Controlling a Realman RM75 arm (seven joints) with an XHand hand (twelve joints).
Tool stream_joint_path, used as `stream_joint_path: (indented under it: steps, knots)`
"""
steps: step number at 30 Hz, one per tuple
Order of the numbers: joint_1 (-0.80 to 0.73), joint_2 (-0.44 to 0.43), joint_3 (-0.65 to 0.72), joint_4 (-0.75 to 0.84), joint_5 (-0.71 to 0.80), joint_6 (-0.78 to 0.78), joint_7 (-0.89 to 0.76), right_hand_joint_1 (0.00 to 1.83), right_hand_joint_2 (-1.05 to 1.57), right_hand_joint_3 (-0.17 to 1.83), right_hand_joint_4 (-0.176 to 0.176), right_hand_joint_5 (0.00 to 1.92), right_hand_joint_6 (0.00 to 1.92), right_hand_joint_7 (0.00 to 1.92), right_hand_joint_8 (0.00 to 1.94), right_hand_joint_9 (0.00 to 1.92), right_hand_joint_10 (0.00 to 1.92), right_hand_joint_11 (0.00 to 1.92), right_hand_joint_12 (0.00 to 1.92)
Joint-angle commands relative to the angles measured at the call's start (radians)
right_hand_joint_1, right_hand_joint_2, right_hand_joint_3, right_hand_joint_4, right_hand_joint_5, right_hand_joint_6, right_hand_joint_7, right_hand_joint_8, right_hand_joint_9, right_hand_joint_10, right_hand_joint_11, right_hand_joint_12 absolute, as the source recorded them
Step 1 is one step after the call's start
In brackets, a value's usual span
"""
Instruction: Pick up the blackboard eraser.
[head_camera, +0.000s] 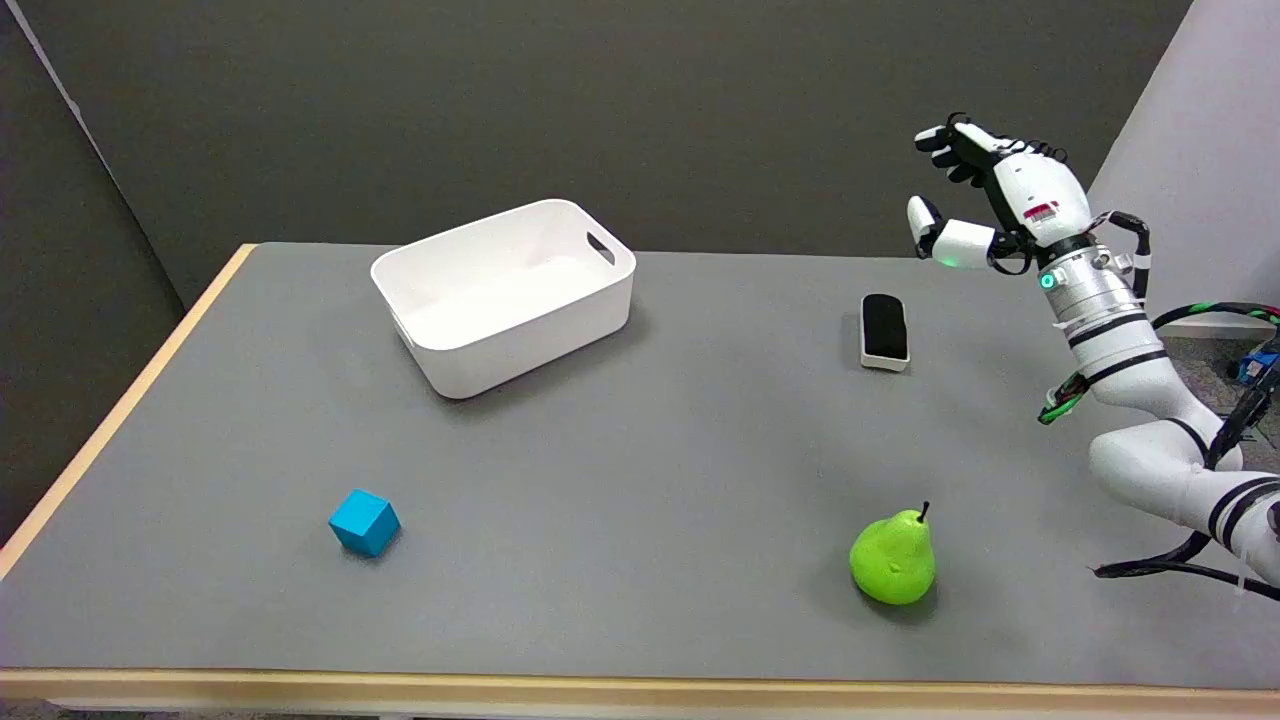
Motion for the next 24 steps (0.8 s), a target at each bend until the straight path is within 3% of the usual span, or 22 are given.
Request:
stream_joint_path:
  steps: [1, 3, 5, 7, 11, 14, 16, 20, 24]
  knots:
    - [-0.006, 0.005, 0.019, 0.015, 0.003, -0.094, 0.018, 0.57, 0.74, 0.91, 0.109, 0.34, 0.68, 0.54, 0.62, 0.51, 1.04, 0.38, 1.52]
    - [-0.037, 0.001, 0.057, 0.055, 0.005, -0.128, 0.007, 0.55, 0.76, 0.88, 0.110, 0.34, 0.67, 0.54, 0.61, 0.50, 1.05, 0.39, 1.52]
    - [-0.072, -0.004, 0.095, 0.092, 0.005, -0.166, -0.042, 0.49, 0.70, 0.96, 0.081, 0.30, 0.60, 0.53, 0.61, 0.51, 1.02, 0.39, 1.54]
    - [-0.119, -0.019, 0.132, 0.153, 0.014, -0.203, -0.139, 0.48, 0.68, 0.92, 0.050, 0.30, 0.57, 0.52, 0.59, 0.47, 1.05, 0.35, 1.54]
    - [-0.176, -0.079, 0.168, 0.259, 0.159, -0.227, -0.363, 0.42, 0.68, 0.83, -0.039, 0.28, 0.51, 0.46, 0.53, 0.38, 1.06, 0.27, 1.48]
    - [-0.205, -0.148, 0.169, 0.343, 0.321, -0.217, -0.605, 0.40, 0.67, 0.80, -0.117, 0.25, 0.49, 0.41, 0.52, 0.30, 1.05, 0.22, 1.46]
    - [-0.214, -0.188, 0.161, 0.396, 0.411, -0.224, -0.797, 0.41, 0.67, 0.79, -0.149, 0.24, 0.50, 0.39, 0.53, 0.28, 1.04, 0.21, 1.47]
    - [-0.209, -0.253, 0.069, 0.480, 0.654, -0.166, -1.133, 0.42, 0.67, 0.79, -0.166, 0.24, 0.51, 0.39, 0.55, 0.27, 1.05, 0.22, 1.49]
    - [-0.185, -0.292, -0.064, 0.522, 0.848, -0.016, -1.348, 0.43, 0.67, 0.78, -0.175, 0.24, 0.52, 0.39, 0.56, 0.27, 1.05, 0.23, 1.49]
